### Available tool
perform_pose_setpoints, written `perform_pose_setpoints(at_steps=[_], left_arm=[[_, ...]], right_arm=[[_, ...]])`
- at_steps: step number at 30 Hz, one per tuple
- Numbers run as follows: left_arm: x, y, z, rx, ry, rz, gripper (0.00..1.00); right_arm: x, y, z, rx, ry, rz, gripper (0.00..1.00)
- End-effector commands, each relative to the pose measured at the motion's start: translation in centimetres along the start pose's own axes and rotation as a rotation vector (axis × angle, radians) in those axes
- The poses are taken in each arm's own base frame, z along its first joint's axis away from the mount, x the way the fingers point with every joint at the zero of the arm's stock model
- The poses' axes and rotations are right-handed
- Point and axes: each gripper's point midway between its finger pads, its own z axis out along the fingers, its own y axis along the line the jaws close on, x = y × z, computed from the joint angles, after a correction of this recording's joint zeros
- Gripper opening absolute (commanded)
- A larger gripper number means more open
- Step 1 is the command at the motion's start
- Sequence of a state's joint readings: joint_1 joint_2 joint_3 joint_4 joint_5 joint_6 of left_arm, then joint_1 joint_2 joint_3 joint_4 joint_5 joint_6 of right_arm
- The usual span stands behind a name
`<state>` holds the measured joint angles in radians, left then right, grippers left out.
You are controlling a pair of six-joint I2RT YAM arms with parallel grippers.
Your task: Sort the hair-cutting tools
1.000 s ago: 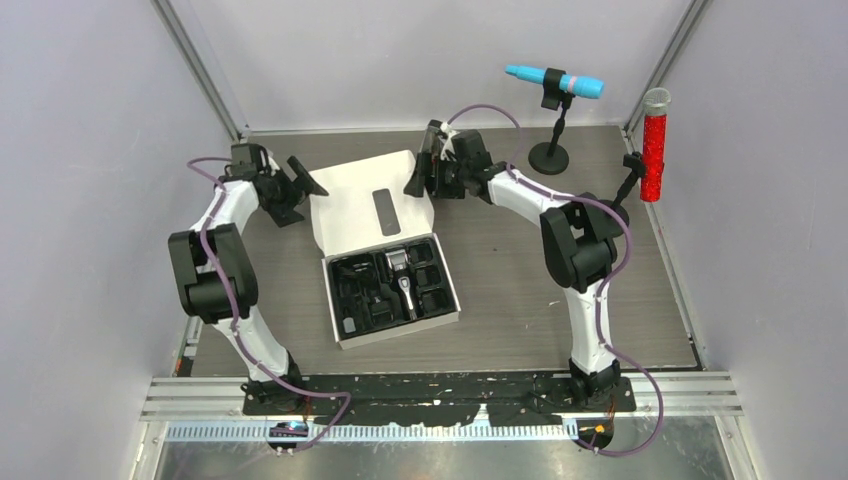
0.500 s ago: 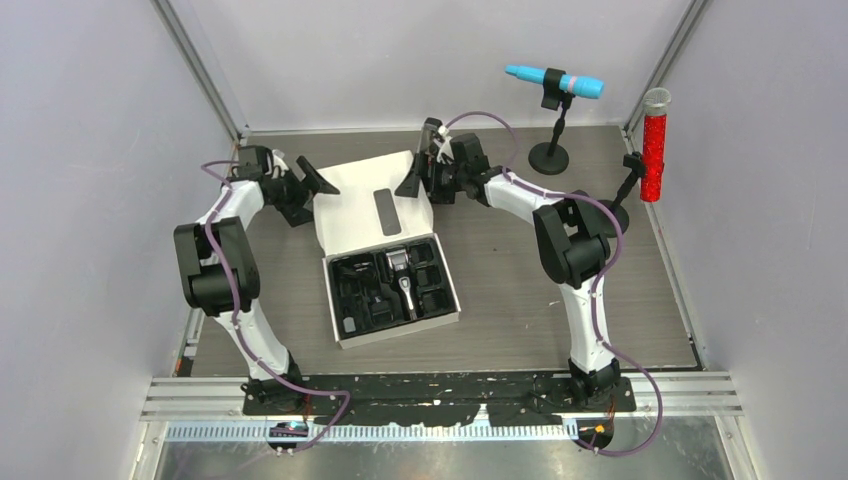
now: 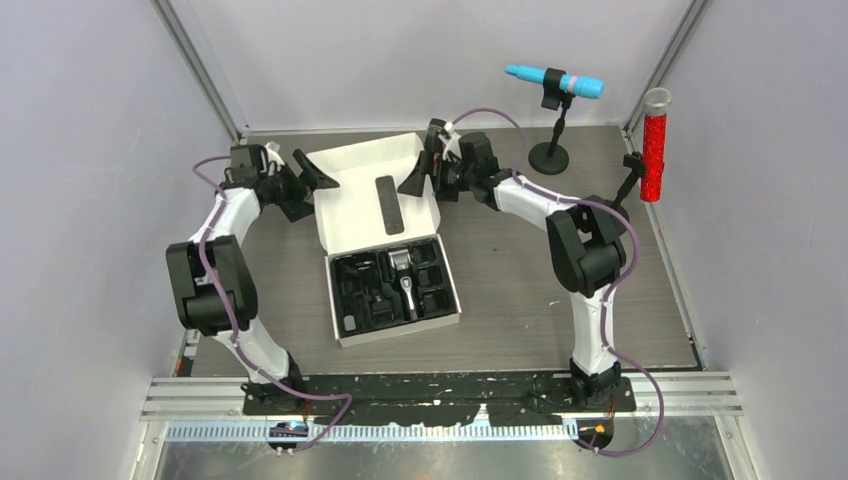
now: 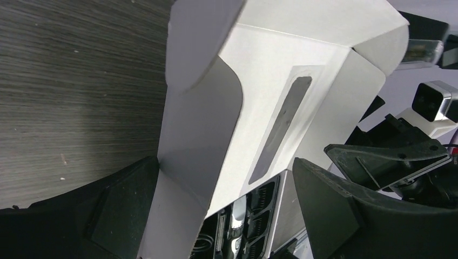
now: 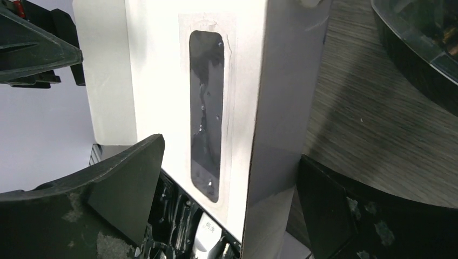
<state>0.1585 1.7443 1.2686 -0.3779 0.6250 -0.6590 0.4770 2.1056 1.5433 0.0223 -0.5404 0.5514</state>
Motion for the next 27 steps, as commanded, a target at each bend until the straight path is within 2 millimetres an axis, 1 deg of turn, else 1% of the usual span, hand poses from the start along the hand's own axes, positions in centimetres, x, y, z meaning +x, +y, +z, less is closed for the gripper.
perform_pose_setpoints(at_steps=[1, 6, 7, 8, 9, 10, 11, 12, 13, 14, 15, 16, 17, 19, 22, 23, 24, 25, 26, 27], left_arm=[[0.6, -4.0, -2.3, 0.119, -0.030, 0.061, 0.98], [1.7, -4.3, -3.2, 0.127, -0.059, 0.110, 0.98], [2.0, -4.4, -3.3, 0.130, -0.061, 0.125, 0.98], [2.3, -4.5, -3.4, 0.132, -0.066, 0.141, 0.98], [2.6, -4.6, -3.5, 0.131, -0.073, 0.158, 0.98], [3.0, -4.6, -3.6, 0.130, -0.081, 0.176, 0.98], [3.3, -4.7, -3.8, 0.130, -0.089, 0.196, 0.98], [3.5, -4.8, -4.0, 0.127, -0.107, 0.216, 0.97], [3.7, -5.0, -4.4, 0.127, -0.124, 0.240, 0.98], [3.9, -5.1, -4.6, 0.124, -0.144, 0.268, 0.98], [4.0, -5.3, -5.0, 0.120, -0.169, 0.293, 0.98], [4.2, -5.4, -5.3, 0.114, -0.188, 0.315, 0.98], [4.3, -5.5, -5.6, 0.105, -0.207, 0.335, 0.98], [4.4, -5.9, -6.6, 0.095, -0.255, 0.369, 0.98], [4.7, -5.7, -7.4, 0.062, -0.307, 0.386, 0.98], [4.7, -5.5, -7.7, 0.050, -0.324, 0.386, 0.98], [5.6, -5.9, -7.5, 0.055, -0.314, 0.400, 0.98], [6.1, -5.7, -7.5, 0.048, -0.318, 0.404, 0.98], [6.5, -5.5, -7.5, 0.037, -0.323, 0.406, 0.98], [6.8, -5.3, -7.5, 0.027, -0.330, 0.407, 0.98]], right_arm=[[-3.5, 5.5, -3.2, -0.103, -0.118, -0.134, 1.00], [-2.8, 5.9, -4.1, -0.107, -0.133, -0.186, 1.00], [-2.5, 6.2, -4.4, -0.112, -0.137, -0.198, 1.00], [-2.7, 6.6, -4.7, -0.119, -0.150, -0.223, 0.99], [-2.1, 6.5, -4.8, -0.117, -0.143, -0.229, 1.00], [-2.3, 7.0, -5.2, -0.123, -0.158, -0.253, 1.00], [-1.7, 6.8, -5.2, -0.121, -0.151, -0.264, 1.00], [-2.0, 7.5, -5.7, -0.130, -0.168, -0.281, 1.00], [-1.4, 7.4, -5.8, -0.129, -0.163, -0.289, 1.00], [-1.7, 8.1, -6.4, -0.140, -0.183, -0.306, 1.00], [-1.3, 8.0, -6.5, -0.133, -0.184, -0.313, 1.00], [-1.6, 8.6, -7.1, -0.137, -0.203, -0.329, 1.00], [-1.2, 8.4, -7.2, -0.126, -0.204, -0.338, 0.99], [-1.2, 8.7, -7.9, -0.112, -0.224, -0.354, 1.00], [-0.8, 8.7, -8.7, -0.086, -0.239, -0.361, 1.00], [-1.0, 8.8, -9.0, -0.075, -0.253, -0.361, 0.99], [-0.5, 8.6, -9.0, -0.068, -0.247, -0.356, 0.99], [-0.6, 8.6, -9.2, -0.061, -0.256, -0.351, 0.99], [-0.1, 8.5, -9.1, -0.058, -0.250, -0.338, 0.97], [-0.1, 8.7, -9.2, -0.054, -0.259, -0.336, 0.97]])
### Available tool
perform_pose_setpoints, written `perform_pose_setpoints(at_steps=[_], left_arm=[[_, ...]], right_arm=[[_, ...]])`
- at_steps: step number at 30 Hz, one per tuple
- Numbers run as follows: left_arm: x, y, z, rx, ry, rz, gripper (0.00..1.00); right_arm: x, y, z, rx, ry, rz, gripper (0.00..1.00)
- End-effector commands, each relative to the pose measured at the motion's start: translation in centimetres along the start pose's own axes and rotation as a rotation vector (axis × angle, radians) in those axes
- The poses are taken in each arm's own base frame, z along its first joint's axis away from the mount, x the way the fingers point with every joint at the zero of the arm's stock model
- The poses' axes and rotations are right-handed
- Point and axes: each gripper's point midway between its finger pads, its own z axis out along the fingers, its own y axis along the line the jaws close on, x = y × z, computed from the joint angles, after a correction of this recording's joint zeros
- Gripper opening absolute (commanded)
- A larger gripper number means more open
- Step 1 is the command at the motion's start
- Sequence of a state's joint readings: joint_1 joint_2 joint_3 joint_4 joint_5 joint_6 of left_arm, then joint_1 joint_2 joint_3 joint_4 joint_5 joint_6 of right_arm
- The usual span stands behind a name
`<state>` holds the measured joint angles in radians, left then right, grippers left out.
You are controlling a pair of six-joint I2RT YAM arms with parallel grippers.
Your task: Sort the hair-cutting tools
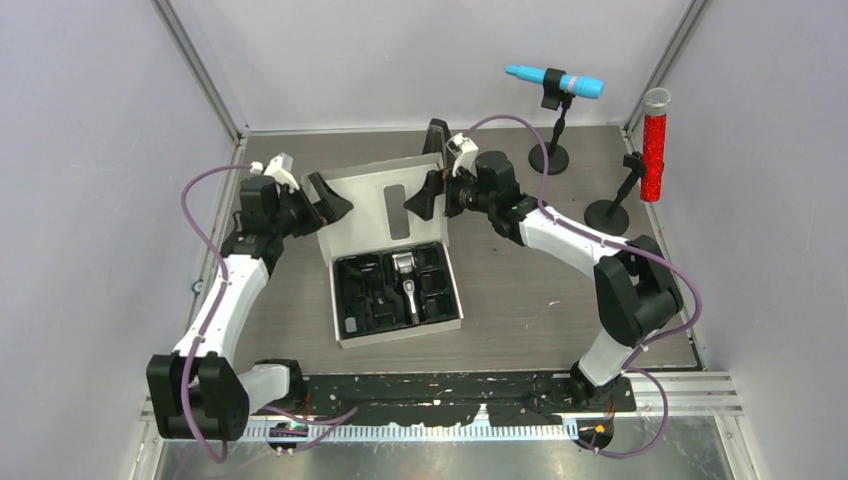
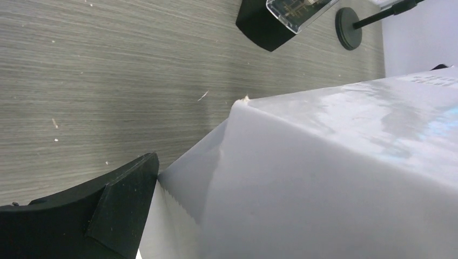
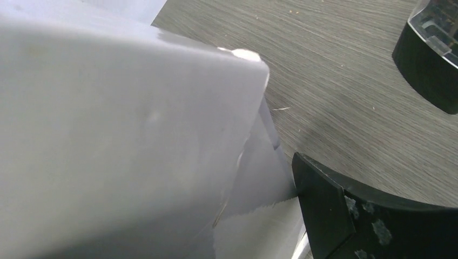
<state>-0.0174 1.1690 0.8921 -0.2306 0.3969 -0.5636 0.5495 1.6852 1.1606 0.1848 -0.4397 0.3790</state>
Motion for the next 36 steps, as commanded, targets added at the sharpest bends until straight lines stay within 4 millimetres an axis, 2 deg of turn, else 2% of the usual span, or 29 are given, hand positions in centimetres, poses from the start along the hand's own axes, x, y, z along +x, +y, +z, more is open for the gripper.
perform_pose_setpoints(at_steps=[1, 8, 13, 20, 25, 36], left_arm=[[0.4, 0.1, -0.4, -0.046, -0.069, 0.049, 0.98], [2.2, 0.5, -1.2, -0.103, -0.128, 0.029, 0.97], [2.9, 0.7, -2.0, -0.123, -0.172, 0.006, 0.97], [4.5, 0.8, -2.3, -0.113, -0.209, -0.020, 0.97], [5.7, 0.9, -2.6, -0.104, -0.230, 0.000, 0.96], [8.9, 2.4, -3.2, -0.085, -0.231, -0.002, 0.96]], right_arm=[[-1.8, 1.4, -0.9, 0.013, -0.093, -0.035, 0.96], [0.1, 2.0, -1.3, 0.066, -0.107, -0.003, 0.95], [0.2, 1.6, -2.1, 0.125, -0.156, 0.042, 0.95], [2.0, 1.3, -2.9, 0.185, -0.188, 0.102, 0.95], [2.9, 2.1, -3.4, 0.201, -0.214, 0.088, 0.95], [5.6, 2.2, -4.6, 0.253, -0.237, 0.084, 0.95]])
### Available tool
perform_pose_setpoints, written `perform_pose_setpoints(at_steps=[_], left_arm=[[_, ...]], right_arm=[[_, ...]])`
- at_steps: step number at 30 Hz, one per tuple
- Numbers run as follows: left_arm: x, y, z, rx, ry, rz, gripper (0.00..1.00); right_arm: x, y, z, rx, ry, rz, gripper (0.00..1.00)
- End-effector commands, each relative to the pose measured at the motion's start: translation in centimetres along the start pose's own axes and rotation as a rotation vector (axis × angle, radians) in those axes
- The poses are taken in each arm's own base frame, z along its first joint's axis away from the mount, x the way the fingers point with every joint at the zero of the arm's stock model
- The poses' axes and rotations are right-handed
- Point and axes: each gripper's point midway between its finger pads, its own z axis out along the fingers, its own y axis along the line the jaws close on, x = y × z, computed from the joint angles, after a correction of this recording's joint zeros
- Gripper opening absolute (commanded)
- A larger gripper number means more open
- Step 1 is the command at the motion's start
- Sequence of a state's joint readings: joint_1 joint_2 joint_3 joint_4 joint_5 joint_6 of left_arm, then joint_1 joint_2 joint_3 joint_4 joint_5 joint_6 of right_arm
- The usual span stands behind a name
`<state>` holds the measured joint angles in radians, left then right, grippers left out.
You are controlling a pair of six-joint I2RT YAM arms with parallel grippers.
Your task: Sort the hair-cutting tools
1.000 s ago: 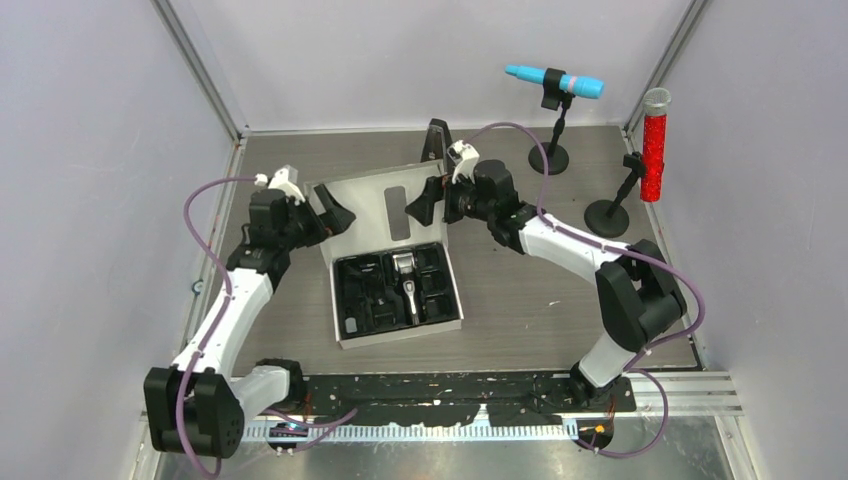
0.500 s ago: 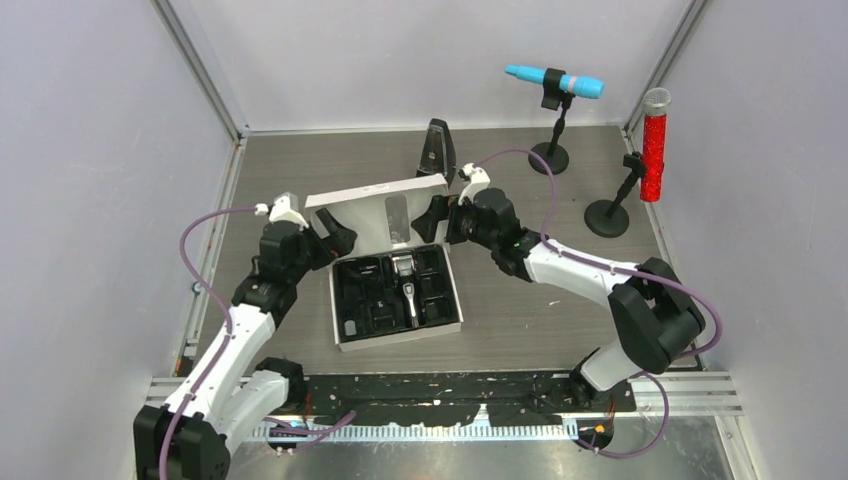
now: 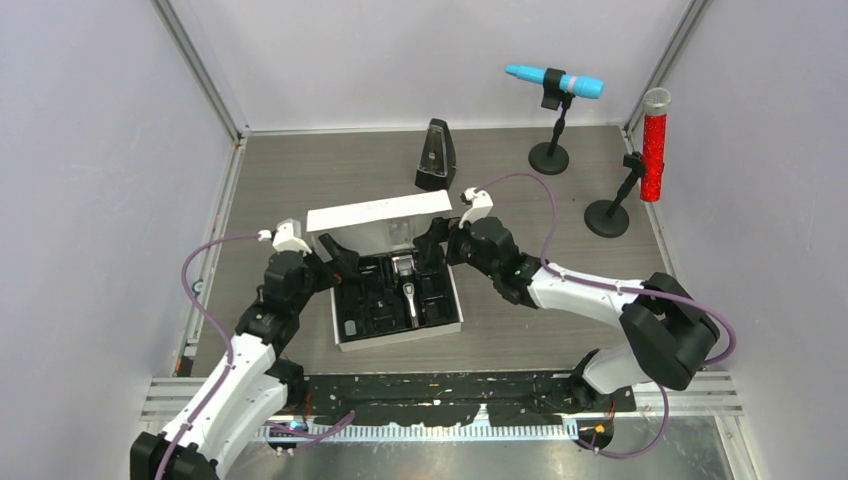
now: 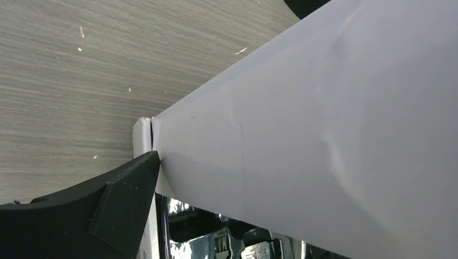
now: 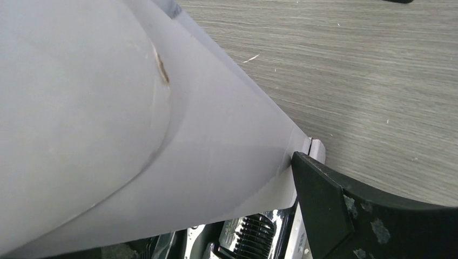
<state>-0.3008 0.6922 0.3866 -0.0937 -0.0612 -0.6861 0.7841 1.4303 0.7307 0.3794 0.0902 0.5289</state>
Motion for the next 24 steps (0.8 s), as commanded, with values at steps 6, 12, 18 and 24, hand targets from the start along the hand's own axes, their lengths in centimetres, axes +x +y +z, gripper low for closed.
perform_pose_setpoints(at_steps=[6, 12, 18, 24], left_arm=[[1.1, -0.8, -0.5, 0.072, -0.023, -0.058, 0.95], [1.5, -1.0, -1.6, 0.107, -0.038, -0.072, 0.95], [2.2, -0.8, -2.7, 0.123, -0.020, -0.076, 0.95], [3.1, -0.4, -4.0, 0.128, 0.001, -0.077, 0.95]], right_arm=[[-0.8, 0.8, -1.5, -0.005, -0.091, 0.034, 0.95], [0.2, 0.4, -2.1, 0.003, -0.086, 0.038, 0.95], [1.2, 0.4, -2.8, -0.002, -0.077, 0.039, 0.95], [2.1, 0.2, -4.2, -0.016, -0.080, 0.037, 0.95]])
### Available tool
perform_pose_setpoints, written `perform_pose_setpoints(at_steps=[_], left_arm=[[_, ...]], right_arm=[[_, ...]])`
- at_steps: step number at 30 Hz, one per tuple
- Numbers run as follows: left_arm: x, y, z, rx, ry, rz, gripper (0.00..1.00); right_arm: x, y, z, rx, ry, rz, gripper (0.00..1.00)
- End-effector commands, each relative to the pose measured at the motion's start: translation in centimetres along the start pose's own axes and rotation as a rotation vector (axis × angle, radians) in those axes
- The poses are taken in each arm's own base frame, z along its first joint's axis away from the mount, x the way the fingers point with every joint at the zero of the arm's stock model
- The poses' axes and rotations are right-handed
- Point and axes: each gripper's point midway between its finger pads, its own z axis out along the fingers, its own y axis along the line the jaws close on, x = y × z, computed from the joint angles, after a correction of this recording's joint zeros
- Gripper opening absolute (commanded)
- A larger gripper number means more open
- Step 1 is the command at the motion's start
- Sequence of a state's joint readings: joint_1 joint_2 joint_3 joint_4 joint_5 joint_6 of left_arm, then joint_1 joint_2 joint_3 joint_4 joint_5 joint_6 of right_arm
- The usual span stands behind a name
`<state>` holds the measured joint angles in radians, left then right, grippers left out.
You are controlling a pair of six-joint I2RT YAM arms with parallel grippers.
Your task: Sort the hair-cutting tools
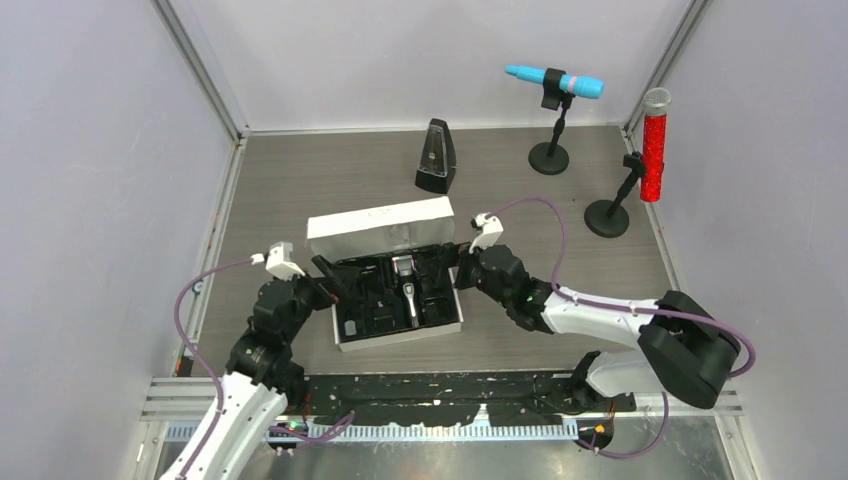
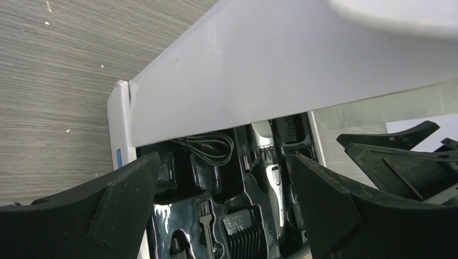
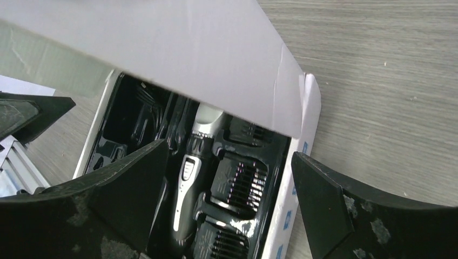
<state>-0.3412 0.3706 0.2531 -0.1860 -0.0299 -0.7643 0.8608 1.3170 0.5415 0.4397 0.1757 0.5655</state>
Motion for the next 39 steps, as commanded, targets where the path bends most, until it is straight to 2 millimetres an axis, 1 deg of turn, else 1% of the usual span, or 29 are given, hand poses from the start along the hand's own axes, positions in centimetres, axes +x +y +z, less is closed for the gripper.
perform_pose_setpoints(at_steps=[1, 7, 8, 9, 10, 11, 12, 14, 15, 16, 17, 18, 19, 20, 21, 22, 23, 24, 27, 29, 30, 31, 33, 34, 35, 39], left_arm=[[1.0, 0.1, -1.2, 0.011, 0.033, -0.009, 0.95], [1.3, 0.5, -3.6, 0.015, 0.029, -0.011, 0.95], [1.2, 0.4, -4.1, 0.021, 0.023, -0.007, 0.96], [0.7, 0.0, -4.8, 0.038, 0.003, -0.002, 0.95], [0.4, -0.2, -5.5, 0.050, -0.010, 0.007, 0.95], [0.1, -0.3, -6.1, 0.058, -0.022, 0.018, 0.95], [-0.2, -0.5, -6.7, 0.064, -0.034, 0.028, 0.94], [-0.5, -0.2, -7.7, 0.045, -0.043, 0.015, 0.93], [-0.6, -0.1, -8.0, 0.038, -0.051, 0.000, 0.92], [-0.9, 0.4, -8.4, 0.004, -0.059, -0.019, 0.90], [-1.2, 1.2, -8.7, -0.053, -0.072, -0.042, 0.87], [-1.5, 2.2, -9.0, -0.118, -0.090, -0.064, 0.83], [-1.9, 3.0, -9.3, -0.169, -0.105, -0.083, 0.79], [-2.3, 3.6, -9.5, -0.216, -0.124, -0.091, 0.77], [-2.7, 4.3, -9.5, -0.261, -0.142, -0.097, 0.76], [-2.9, 4.9, -9.4, -0.302, -0.156, -0.105, 0.76], [-3.2, 5.5, -9.3, -0.338, -0.170, -0.108, 0.77], [-3.0, 6.1, -8.8, -0.386, -0.153, -0.098, 0.77], [-3.8, 6.7, -7.7, -0.439, -0.182, -0.094, 0.79], [-4.8, 7.0, -6.9, -0.465, -0.228, -0.093, 0.80], [-5.2, 7.2, -6.7, -0.483, -0.246, -0.094, 0.80], [-5.6, 7.3, -6.4, -0.494, -0.264, -0.098, 0.80], [-6.3, 7.2, -5.6, -0.499, -0.285, -0.095, 0.80], [-6.5, 7.2, -5.1, -0.505, -0.287, -0.094, 0.80], [-6.7, 7.2, -4.8, -0.512, -0.288, -0.094, 0.80], [-7.2, 7.4, -2.8, -0.515, -0.258, -0.113, 0.82]], right_arm=[[-1.9, 1.1, -1.4, -0.040, -0.089, 0.029, 0.95], [-0.9, 0.8, -3.6, -0.069, -0.070, 0.024, 0.95], [-1.0, 0.8, -4.1, -0.079, -0.073, 0.022, 0.96], [-0.3, 0.6, -4.4, -0.079, -0.043, 0.008, 0.95], [-0.7, 0.9, -4.9, -0.096, -0.049, 0.003, 0.95], [0.0, 0.8, -5.3, -0.099, -0.015, -0.014, 0.95], [-0.2, 1.0, -5.8, -0.106, -0.014, -0.019, 0.95], [0.8, 0.1, -6.9, -0.070, 0.047, -0.030, 0.95], [0.7, -0.4, -7.2, -0.043, 0.049, -0.023, 0.96], [1.0, -1.1, -7.9, -0.010, 0.067, -0.024, 0.95], [0.3, -1.4, -8.3, 0.011, 0.038, -0.010, 0.95], [0.9, -2.5, -8.8, 0.057, 0.066, -0.013, 0.95], [0.3, -2.9, -9.2, 0.077, 0.044, -0.004, 0.95], [0.3, -3.9, -9.5, 0.120, 0.052, 0.000, 0.95], [-0.2, -4.1, -9.6, 0.131, 0.042, 0.005, 0.95], [-0.5, -5.2, -9.8, 0.169, 0.047, 0.010, 0.95], [-1.0, -5.5, -9.7, 0.181, 0.046, 0.013, 0.95], [-1.4, -6.6, -9.7, 0.212, 0.052, 0.026, 0.95], [-2.9, -8.4, -9.1, 0.251, 0.055, 0.064, 0.95], [-4.5, -9.9, -8.7, 0.284, 0.030, 0.079, 0.95], [-5.6, -9.7, -8.3, 0.276, 0.009, 0.068, 0.95], [-5.6, -10.3, -7.8, 0.296, 0.020, 0.067, 0.95], [-6.7, -10.6, -6.8, 0.308, 0.008, 0.056, 0.95], [-6.7, -11.0, -5.9, 0.323, 0.025, 0.052, 0.95], [-7.4, -10.9, -5.5, 0.321, 0.002, 0.048, 0.95], [-8.9, -11.4, -3.4, 0.345, -0.022, 0.030, 0.95]])
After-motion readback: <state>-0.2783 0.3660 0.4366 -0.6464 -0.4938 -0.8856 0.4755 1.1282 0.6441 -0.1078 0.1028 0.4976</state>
